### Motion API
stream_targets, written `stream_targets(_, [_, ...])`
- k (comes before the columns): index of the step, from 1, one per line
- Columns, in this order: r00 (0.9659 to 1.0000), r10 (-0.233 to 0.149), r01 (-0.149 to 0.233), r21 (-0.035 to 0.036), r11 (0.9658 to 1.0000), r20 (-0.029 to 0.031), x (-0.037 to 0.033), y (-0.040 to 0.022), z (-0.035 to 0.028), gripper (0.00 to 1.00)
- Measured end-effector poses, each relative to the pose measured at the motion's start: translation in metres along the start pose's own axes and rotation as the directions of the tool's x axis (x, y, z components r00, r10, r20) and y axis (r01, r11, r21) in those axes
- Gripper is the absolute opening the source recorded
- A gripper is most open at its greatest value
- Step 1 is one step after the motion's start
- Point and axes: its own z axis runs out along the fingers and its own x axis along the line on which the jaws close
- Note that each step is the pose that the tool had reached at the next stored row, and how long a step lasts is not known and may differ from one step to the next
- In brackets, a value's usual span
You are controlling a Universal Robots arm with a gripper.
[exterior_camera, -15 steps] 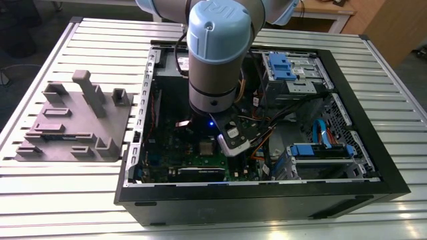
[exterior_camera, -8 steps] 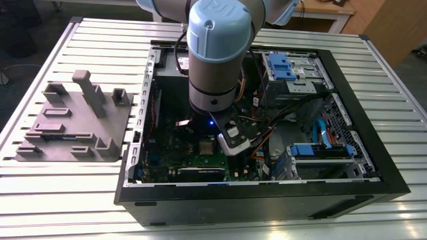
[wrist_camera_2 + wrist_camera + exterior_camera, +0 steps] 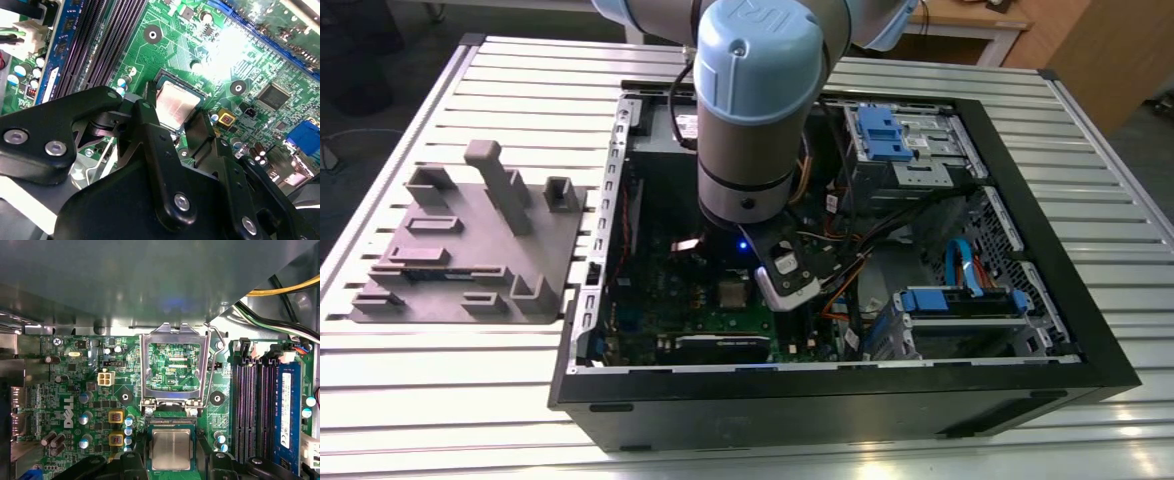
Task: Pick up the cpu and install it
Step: 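Place the cpu into insertion slot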
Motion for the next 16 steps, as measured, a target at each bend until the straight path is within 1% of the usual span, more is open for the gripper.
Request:
stream_targets(3, [1.0000,0.001,-0.001,-0.0014,1.0000,0.0001,-0.0001,0.0002,0.0009,0.47])
stream_targets(16, [1.0000,0.003,-0.003,-0.0014,1.0000,0.0000,0.0000,0.0004,0.0021,0.47])
